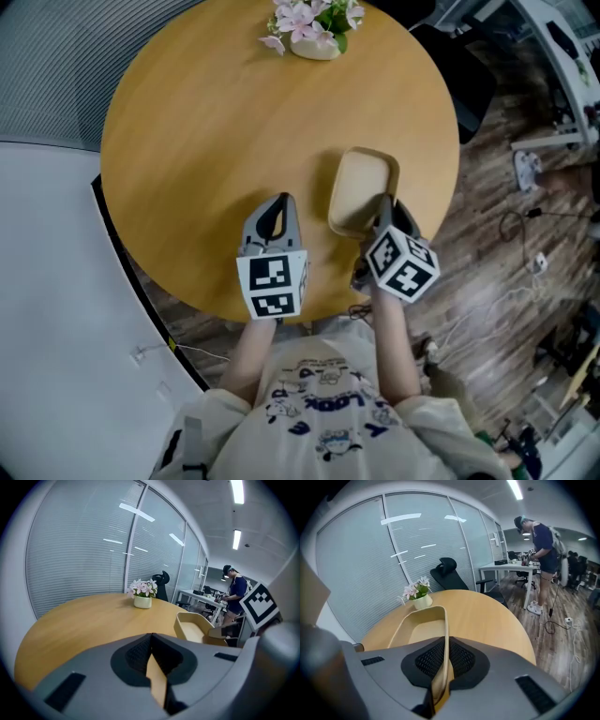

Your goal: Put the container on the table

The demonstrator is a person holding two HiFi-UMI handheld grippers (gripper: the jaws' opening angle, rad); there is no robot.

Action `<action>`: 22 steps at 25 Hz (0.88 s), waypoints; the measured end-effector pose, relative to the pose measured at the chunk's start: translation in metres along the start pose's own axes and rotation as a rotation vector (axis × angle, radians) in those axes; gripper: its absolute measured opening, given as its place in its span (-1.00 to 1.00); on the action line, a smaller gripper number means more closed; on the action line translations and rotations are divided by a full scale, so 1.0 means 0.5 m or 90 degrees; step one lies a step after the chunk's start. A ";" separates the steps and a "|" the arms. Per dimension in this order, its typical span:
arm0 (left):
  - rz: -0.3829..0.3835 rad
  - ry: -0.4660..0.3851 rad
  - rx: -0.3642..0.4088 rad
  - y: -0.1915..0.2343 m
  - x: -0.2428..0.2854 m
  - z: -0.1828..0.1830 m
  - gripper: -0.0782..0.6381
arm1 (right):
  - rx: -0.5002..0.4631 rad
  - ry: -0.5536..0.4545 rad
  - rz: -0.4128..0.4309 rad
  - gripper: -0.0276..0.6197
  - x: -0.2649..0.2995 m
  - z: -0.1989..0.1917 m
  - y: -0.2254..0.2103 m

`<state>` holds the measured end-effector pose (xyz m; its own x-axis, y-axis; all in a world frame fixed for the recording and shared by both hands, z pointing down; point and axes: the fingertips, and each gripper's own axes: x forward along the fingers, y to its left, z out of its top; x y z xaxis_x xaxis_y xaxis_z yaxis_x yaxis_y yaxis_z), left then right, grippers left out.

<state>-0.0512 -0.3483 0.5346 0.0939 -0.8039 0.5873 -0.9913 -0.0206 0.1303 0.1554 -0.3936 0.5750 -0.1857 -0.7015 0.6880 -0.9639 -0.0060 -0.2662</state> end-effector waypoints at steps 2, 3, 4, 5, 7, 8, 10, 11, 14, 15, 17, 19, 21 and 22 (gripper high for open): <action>0.001 0.012 -0.003 0.002 0.010 -0.016 -0.77 | -0.003 0.015 -0.004 -0.86 0.017 -0.016 -0.006; 0.002 0.018 -0.005 0.004 0.015 -0.025 -0.77 | -0.005 0.021 -0.005 -0.86 0.025 -0.023 -0.008; 0.003 0.024 -0.007 0.006 0.020 -0.033 -0.77 | -0.007 0.027 -0.007 -0.86 0.032 -0.030 -0.010; 0.004 0.030 -0.009 0.008 0.025 -0.040 -0.77 | -0.008 0.032 -0.008 -0.86 0.039 -0.035 -0.011; 0.007 0.038 -0.011 0.013 0.034 -0.051 -0.77 | -0.010 0.041 -0.010 -0.86 0.053 -0.045 -0.013; 0.008 0.041 -0.012 0.015 0.038 -0.055 -0.77 | -0.011 0.045 -0.011 -0.86 0.060 -0.050 -0.014; 0.009 0.047 -0.014 0.018 0.043 -0.062 -0.77 | -0.014 0.052 -0.013 -0.86 0.072 -0.058 -0.015; 0.010 0.050 -0.015 0.020 0.046 -0.066 -0.77 | -0.016 0.055 -0.013 -0.86 0.078 -0.061 -0.015; 0.013 0.057 -0.018 0.026 0.048 -0.077 -0.77 | -0.020 0.062 -0.015 -0.86 0.088 -0.070 -0.013; 0.014 0.059 -0.019 0.028 0.048 -0.081 -0.77 | -0.019 0.064 -0.016 -0.86 0.091 -0.073 -0.013; 0.016 0.064 -0.020 0.032 0.048 -0.088 -0.77 | -0.018 0.068 -0.016 -0.86 0.095 -0.080 -0.012; 0.017 0.067 -0.021 0.034 0.050 -0.094 -0.77 | -0.018 0.076 -0.015 -0.86 0.100 -0.088 -0.010; 0.017 0.069 -0.022 0.035 0.050 -0.097 -0.77 | -0.021 0.085 -0.011 -0.85 0.104 -0.094 -0.008; 0.017 0.070 -0.022 0.035 0.050 -0.098 -0.77 | -0.022 0.089 -0.008 -0.85 0.105 -0.095 -0.006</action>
<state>-0.0618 -0.3397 0.5906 0.0786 -0.7339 0.6747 -0.9899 0.0228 0.1401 0.1394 -0.3964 0.6441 -0.1956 -0.5960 0.7788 -0.9719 0.0116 -0.2353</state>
